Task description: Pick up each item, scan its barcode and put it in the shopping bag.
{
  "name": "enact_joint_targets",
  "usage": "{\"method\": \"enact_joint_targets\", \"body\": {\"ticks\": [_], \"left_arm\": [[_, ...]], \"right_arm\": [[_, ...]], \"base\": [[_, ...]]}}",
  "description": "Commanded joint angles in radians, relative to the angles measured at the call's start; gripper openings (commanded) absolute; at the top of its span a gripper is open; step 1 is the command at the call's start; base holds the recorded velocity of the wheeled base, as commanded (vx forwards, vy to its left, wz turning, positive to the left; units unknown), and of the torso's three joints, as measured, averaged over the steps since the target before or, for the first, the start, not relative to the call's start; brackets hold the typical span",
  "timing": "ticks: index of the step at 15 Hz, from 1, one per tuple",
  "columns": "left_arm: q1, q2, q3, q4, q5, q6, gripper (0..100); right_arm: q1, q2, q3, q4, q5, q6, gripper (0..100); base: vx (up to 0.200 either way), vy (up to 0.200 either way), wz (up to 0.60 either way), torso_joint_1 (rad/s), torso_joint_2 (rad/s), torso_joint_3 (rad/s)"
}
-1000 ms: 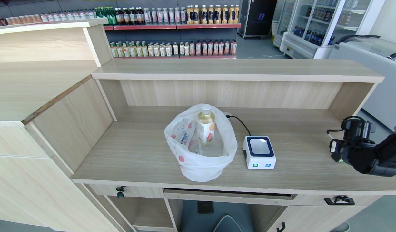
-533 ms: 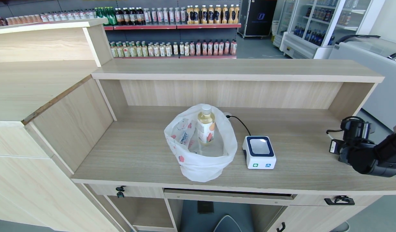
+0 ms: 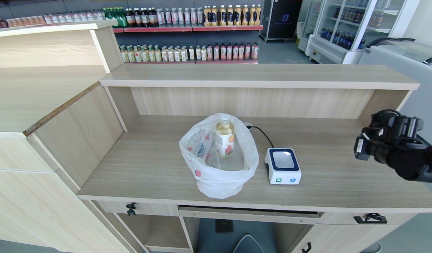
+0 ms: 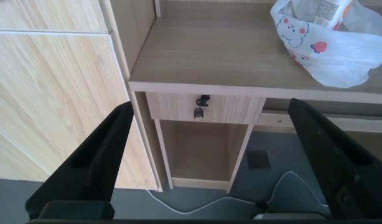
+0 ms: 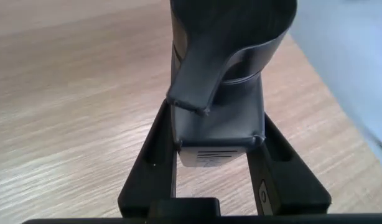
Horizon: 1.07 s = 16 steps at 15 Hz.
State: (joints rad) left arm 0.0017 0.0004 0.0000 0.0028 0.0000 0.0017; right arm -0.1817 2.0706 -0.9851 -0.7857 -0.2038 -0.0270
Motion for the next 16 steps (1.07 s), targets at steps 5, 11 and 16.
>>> {"method": "enact_joint_targets", "body": {"ticks": [5,11,16], "left_arm": [[0.000,0.000,0.000,0.000,0.000,0.000,100],[0.000,0.000,0.000,0.000,0.000,0.000,100],[0.000,0.000,0.000,-0.001,0.000,0.000,100]], "right_arm": [[0.059,-0.583,-0.075,0.505,0.980,0.153,0],[0.347,-0.689,-0.188,0.726,1.040,0.228,0],[0.510,-0.782,-0.099,0.724,1.040,0.208,0]], "base": [[0.000,0.000,0.00,0.000,0.00,0.000],[0.000,0.000,0.00,0.000,0.00,0.000],[0.000,0.000,0.00,0.000,0.00,0.000]]}}
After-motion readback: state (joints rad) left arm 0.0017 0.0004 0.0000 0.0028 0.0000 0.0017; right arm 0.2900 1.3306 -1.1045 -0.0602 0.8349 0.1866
